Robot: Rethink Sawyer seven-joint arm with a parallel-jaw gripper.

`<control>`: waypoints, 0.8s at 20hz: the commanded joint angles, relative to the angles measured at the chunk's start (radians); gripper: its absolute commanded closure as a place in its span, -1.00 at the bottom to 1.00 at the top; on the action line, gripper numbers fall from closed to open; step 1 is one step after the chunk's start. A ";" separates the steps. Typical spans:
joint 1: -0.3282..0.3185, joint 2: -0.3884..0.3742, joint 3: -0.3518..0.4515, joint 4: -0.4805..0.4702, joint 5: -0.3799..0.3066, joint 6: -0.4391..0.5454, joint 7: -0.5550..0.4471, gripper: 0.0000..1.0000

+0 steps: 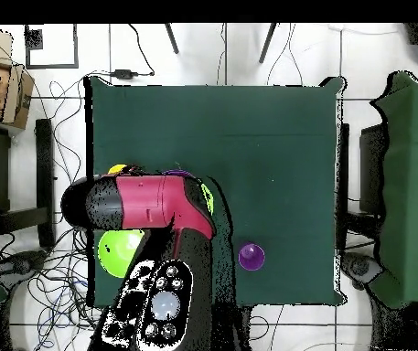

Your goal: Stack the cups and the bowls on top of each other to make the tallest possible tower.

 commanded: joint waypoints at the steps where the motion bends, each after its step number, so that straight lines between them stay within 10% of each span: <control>1: -0.054 -0.041 0.057 0.010 0.021 0.064 0.047 -1.00; 11: -0.349 -0.247 0.183 0.221 -0.012 0.067 -0.277 -1.00; 16: -0.378 -0.320 0.193 0.335 -0.051 0.014 -0.230 -1.00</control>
